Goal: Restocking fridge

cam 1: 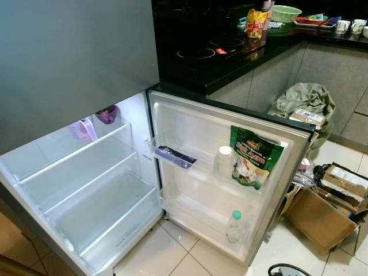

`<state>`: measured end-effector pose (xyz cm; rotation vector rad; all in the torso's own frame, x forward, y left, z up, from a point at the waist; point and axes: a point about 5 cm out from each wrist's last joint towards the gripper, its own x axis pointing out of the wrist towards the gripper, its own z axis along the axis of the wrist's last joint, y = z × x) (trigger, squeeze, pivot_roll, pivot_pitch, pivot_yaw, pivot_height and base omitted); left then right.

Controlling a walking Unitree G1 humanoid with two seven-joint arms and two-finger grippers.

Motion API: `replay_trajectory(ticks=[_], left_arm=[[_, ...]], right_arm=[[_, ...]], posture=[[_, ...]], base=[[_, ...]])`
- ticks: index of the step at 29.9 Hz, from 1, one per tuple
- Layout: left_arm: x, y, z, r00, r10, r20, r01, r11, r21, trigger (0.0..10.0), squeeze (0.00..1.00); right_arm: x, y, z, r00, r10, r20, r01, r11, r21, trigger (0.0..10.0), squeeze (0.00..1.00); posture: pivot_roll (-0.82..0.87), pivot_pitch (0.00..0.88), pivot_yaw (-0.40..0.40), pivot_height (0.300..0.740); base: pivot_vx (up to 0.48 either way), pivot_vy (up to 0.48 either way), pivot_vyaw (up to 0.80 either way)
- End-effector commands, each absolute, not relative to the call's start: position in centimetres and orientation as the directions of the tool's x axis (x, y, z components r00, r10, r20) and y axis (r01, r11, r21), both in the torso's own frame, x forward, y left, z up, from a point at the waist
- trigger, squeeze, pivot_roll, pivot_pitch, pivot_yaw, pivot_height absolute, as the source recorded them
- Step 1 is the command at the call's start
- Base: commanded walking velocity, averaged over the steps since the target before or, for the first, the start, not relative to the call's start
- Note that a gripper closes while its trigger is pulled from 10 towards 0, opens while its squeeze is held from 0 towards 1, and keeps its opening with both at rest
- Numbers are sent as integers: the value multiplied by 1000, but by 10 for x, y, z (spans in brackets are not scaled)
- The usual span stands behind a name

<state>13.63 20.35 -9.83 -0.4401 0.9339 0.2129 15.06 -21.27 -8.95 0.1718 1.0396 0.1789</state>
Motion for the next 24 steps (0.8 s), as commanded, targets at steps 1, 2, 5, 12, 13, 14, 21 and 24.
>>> replay_trajectory(ticks=[1, 2, 5, 12, 13, 14, 21, 24], left_arm=[[135, 201, -99, 586, -17, -810, -364, 888, -282, 10000, 0], [135, 201, -99, 586, -17, -810, -364, 888, -282, 10000, 0], [134, 201, -99, 586, -19, -810, -362, 888, -283, 10000, 0], [133, 202, -99, 582, -13, -813, -373, 884, -282, 10000, 0], [133, 202, -99, 582, -13, -813, -373, 884, -282, 10000, 0], [134, 202, -99, 583, -13, -812, -373, 884, -282, 10000, 0], [134, 201, -99, 589, -23, -808, -364, 885, -291, 10000, 0], [133, 194, -100, 587, -59, -807, -344, 885, -315, 10000, 0]], right_arm=[[147, -213, -91, 484, 229, -845, -57, 971, 231, 10000, 0], [147, -213, -91, 484, 229, -845, -57, 971, 231, 10000, 0], [146, -212, -91, 483, 231, -845, -57, 971, 233, 10000, 0], [146, -212, -91, 484, 229, -845, -54, 971, 232, 10000, 0], [146, -212, -91, 484, 229, -845, -54, 971, 232, 10000, 0], [145, -213, -92, 483, 228, -846, -54, 971, 231, 10000, 0], [145, -215, -91, 483, 222, -847, -48, 973, 227, 10000, 0], [146, -218, -90, 485, 218, -847, -49, 974, 222, 10000, 0]], posture=[[-63, 13, -3, 740], [-63, 13, -3, 740], [-61, 15, 0, 740], [-66, 20, 0, 740], [-66, 20, 0, 740], [-63, 26, -2, 740], [-73, 23, -10, 740], [-76, 21, -9, 740]], base=[[0, 0, 0], [0, 0, 0], [0, 0, 0], [0, 0, 0], [0, 0, 0], [0, 0, 0], [0, -116, 0], [0, -469, 0]])
